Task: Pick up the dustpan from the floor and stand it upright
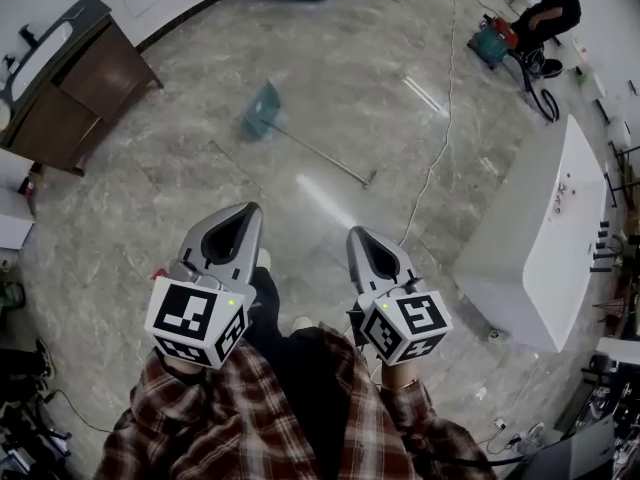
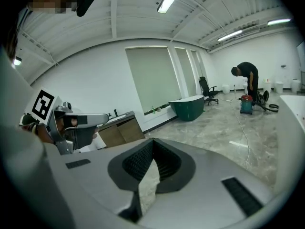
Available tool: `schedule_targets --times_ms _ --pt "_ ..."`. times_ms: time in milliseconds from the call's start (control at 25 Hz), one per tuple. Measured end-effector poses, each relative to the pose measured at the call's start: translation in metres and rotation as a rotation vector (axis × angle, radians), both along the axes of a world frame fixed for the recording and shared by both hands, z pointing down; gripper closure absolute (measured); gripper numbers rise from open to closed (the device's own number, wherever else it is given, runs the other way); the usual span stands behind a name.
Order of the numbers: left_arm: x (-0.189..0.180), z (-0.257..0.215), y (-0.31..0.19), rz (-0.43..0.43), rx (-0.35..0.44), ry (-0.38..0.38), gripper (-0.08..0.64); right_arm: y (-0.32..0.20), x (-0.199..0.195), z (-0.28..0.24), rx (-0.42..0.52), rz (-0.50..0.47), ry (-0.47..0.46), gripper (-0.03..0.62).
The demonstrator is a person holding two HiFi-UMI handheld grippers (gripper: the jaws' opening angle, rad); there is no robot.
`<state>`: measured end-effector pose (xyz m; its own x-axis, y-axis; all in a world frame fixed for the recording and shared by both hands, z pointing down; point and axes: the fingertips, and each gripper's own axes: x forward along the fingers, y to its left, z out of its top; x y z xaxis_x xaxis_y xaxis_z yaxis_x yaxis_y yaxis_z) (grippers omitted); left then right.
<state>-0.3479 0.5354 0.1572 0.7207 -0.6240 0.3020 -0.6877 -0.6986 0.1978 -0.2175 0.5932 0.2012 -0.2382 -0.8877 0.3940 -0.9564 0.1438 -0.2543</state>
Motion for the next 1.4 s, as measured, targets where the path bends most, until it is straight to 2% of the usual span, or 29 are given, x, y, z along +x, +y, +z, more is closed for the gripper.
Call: schedule_targets --times_ms 400,640,800,960,1240,1400 --pt "-0.024 0.009 -0.109 0.077 -0.018 -0.002 0.56 -0.11 -0.025 0.004 -0.011 0.079 0.019 0.581" --pt "-0.004 0.026 -0.136 0.128 -0.071 -0.018 0.558 -0.131 -0.008 0.017 -0.06 0.125 0.011 0.581" --pt "0.029 0.042 -0.16 0.154 -0.099 -0.026 0.56 -0.139 0.025 0.033 -0.101 0.171 0.001 0.581" --pt "0.079 0.04 -0.191 0.151 -0.098 -0.015 0.56 -0.161 0.075 0.036 -0.119 0.182 0.005 0.581" --pt "0.183 0.02 -0.246 0.143 -0.068 0.028 0.559 -0.228 0.183 0.002 -0.047 0.169 0.065 0.581" --pt "0.221 0.012 -0.26 0.116 -0.049 0.039 0.559 -0.246 0.225 -0.007 -0.027 0.149 0.077 0.581"
